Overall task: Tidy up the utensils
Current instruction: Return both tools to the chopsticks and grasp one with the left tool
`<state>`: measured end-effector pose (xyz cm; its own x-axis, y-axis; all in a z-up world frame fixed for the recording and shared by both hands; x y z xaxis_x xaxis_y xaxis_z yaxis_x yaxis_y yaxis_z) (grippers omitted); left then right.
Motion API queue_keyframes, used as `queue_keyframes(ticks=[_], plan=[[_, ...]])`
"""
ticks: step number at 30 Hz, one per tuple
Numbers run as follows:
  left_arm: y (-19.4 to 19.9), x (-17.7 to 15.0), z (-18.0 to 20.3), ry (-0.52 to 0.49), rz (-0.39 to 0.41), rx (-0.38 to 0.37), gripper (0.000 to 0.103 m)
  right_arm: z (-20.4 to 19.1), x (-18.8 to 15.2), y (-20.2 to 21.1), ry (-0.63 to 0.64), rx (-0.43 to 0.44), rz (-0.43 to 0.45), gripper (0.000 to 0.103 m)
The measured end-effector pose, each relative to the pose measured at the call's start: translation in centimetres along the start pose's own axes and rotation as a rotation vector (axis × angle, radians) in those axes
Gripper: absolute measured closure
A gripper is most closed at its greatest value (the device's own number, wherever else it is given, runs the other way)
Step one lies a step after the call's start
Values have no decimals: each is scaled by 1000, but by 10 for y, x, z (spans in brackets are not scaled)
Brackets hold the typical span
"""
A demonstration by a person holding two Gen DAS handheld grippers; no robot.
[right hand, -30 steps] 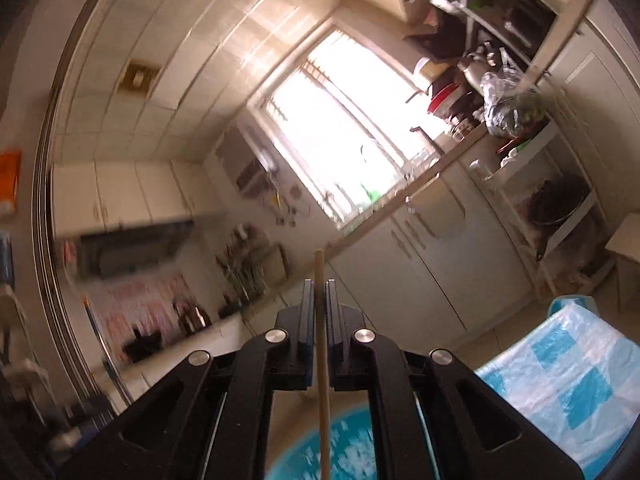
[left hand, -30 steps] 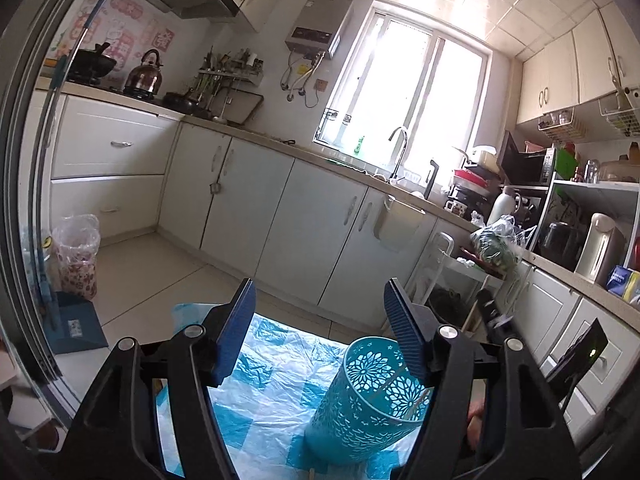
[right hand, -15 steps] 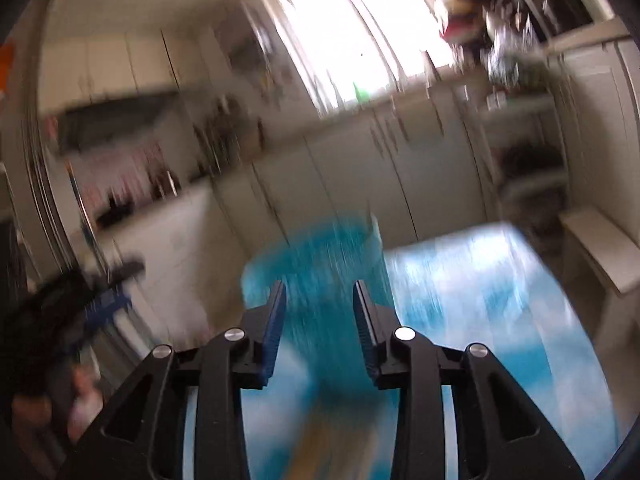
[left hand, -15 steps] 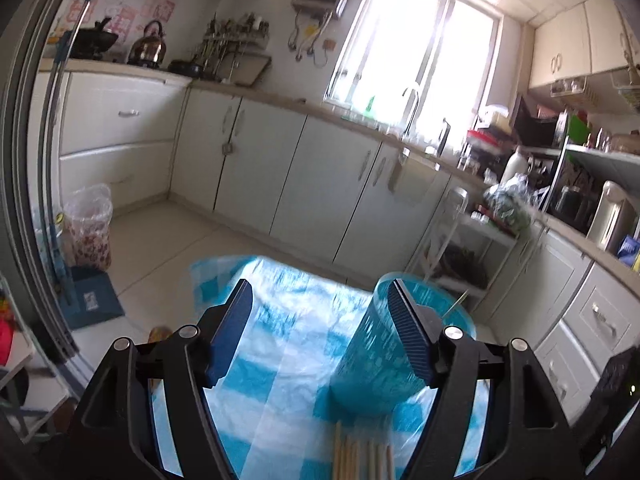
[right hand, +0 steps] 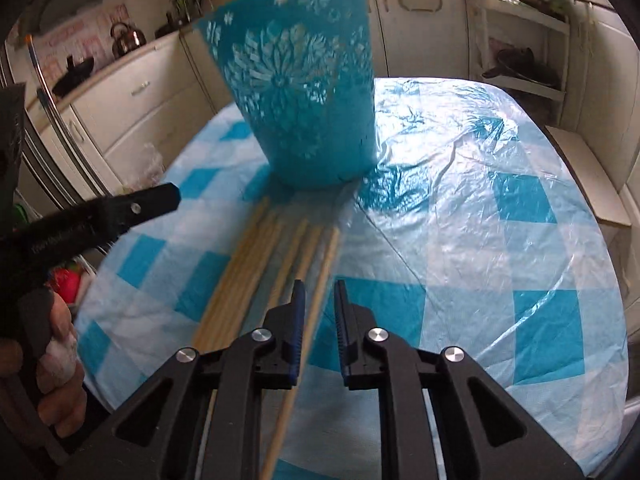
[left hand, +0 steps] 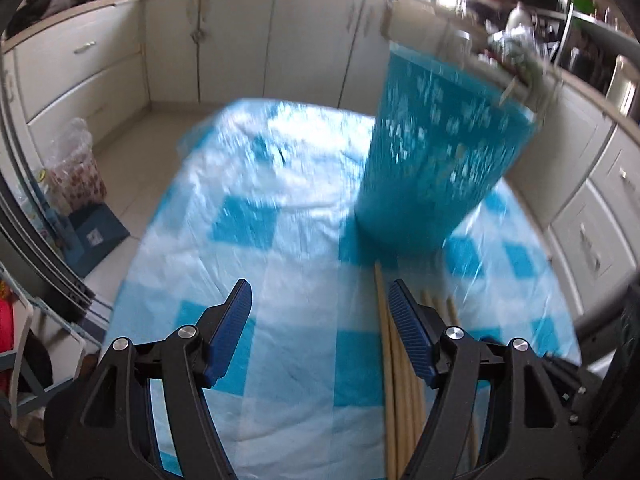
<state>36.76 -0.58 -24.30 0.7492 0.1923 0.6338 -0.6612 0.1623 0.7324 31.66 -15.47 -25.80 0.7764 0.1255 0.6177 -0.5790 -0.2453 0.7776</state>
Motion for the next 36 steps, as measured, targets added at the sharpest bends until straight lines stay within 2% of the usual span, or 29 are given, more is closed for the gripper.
queue_keyframes(ticks=[8, 10, 20, 32, 35, 36], plan=[[-31, -7, 5, -53, -73, 27, 35, -1, -5, -6, 64, -46, 2, 88], [-36, -4, 9, -70, -80, 30, 36, -1, -5, -6, 71, -60, 6, 93], [-67, 6, 22, -141, -128, 78, 36, 6, -3, -4, 49, -56, 9, 94], [-72, -1, 26, -174, -129, 90, 36, 9, -1, -5, 46, -71, 11, 94], [-72, 0, 29, -188, -122, 76, 44, 9, -1, -5, 47, -75, 13, 94], [-71, -1, 32, -196, -120, 70, 51, 10, 0, -5, 48, -78, 15, 94]])
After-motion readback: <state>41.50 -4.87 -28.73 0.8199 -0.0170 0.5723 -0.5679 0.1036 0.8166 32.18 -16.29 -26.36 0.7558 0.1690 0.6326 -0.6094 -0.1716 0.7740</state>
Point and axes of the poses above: each gripper's, at about its wrist camera, not at the fingertips, and y roughly against the way its jaws point, z to its right, x to its top, the point moved 9 cm from there along -y, roughly the way its jaws point, and after that the axes turned 7 degrees about -x, right-handed, at the moved point
